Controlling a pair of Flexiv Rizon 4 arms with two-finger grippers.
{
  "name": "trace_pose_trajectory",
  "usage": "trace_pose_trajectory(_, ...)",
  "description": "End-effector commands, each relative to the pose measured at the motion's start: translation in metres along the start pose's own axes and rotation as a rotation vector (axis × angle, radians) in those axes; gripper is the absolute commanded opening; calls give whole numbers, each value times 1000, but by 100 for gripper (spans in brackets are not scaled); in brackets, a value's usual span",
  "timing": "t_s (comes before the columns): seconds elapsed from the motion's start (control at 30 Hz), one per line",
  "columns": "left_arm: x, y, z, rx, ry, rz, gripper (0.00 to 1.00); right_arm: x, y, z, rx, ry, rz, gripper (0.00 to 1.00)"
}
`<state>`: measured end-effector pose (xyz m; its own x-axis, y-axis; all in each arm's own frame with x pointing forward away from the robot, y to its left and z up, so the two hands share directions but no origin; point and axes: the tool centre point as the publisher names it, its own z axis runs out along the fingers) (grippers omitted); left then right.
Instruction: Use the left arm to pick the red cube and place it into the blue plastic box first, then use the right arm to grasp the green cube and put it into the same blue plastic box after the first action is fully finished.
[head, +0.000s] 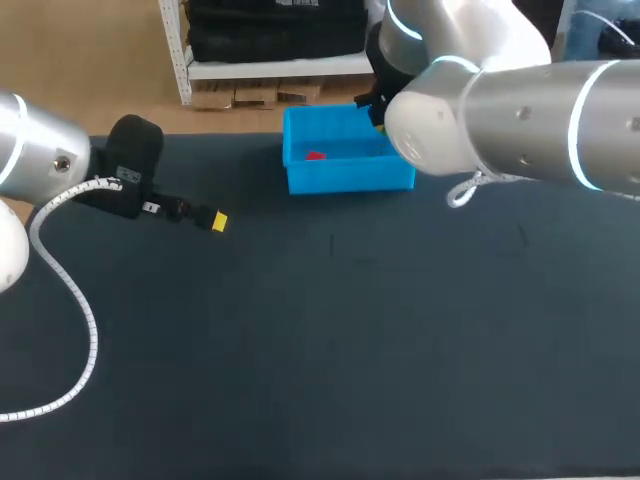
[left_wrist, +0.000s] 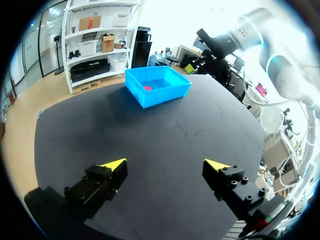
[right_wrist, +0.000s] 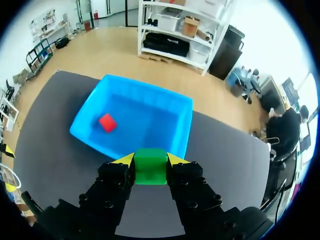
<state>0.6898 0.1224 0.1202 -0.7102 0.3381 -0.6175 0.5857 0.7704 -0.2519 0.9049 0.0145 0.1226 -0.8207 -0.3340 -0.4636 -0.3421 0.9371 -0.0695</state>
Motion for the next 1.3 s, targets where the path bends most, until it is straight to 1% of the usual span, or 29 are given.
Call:
trace_pose_trajectory(0.03, 1, 1, 0, 6, -7, 3, 100, -34, 0, 27, -9, 85, -11, 0)
trace_pose_trajectory(0.2, 1, 1, 0, 6, -7, 3, 100, -45, -2, 44, -37, 80, -14, 0)
trace_pose_trajectory(0.4, 1, 1, 0, 6, -7, 3, 100, -47, -7, 61, -78, 73, 2, 0)
trace_pose_trajectory(0.57, 1, 1, 0, 6, -7, 3, 100, -45, -11, 68, -97, 79, 20, 0)
trace_pose_trajectory(0.87, 1, 1, 0, 6, -7, 3, 100, -43, -11, 72, -119, 91, 43, 0)
trace_pose_trajectory(0.9, 1, 1, 0, 6, -7, 3, 100, -43, -11, 73, -127, 94, 47, 14)
trace_pose_trajectory(0.93, 1, 1, 0, 6, -7, 3, 100, -42, -11, 74, -137, 98, 53, 36)
trace_pose_trajectory(0.97, 1, 1, 0, 6, -7, 3, 100, -42, -11, 74, -141, 97, 55, 89)
trace_pose_trajectory(1.0, 1, 1, 0, 6, -7, 3, 100, -42, -10, 75, -142, 97, 53, 100)
trace_pose_trajectory(1.13, 1, 1, 0, 6, -7, 3, 100, -40, -9, 74, -148, 99, 53, 100)
trace_pose_trajectory(1.23, 1, 1, 0, 6, -7, 3, 100, -38, -8, 67, -152, 90, 57, 100)
trace_pose_trajectory(1.3, 1, 1, 0, 6, -7, 3, 100, -38, -6, 56, -158, 80, 58, 100)
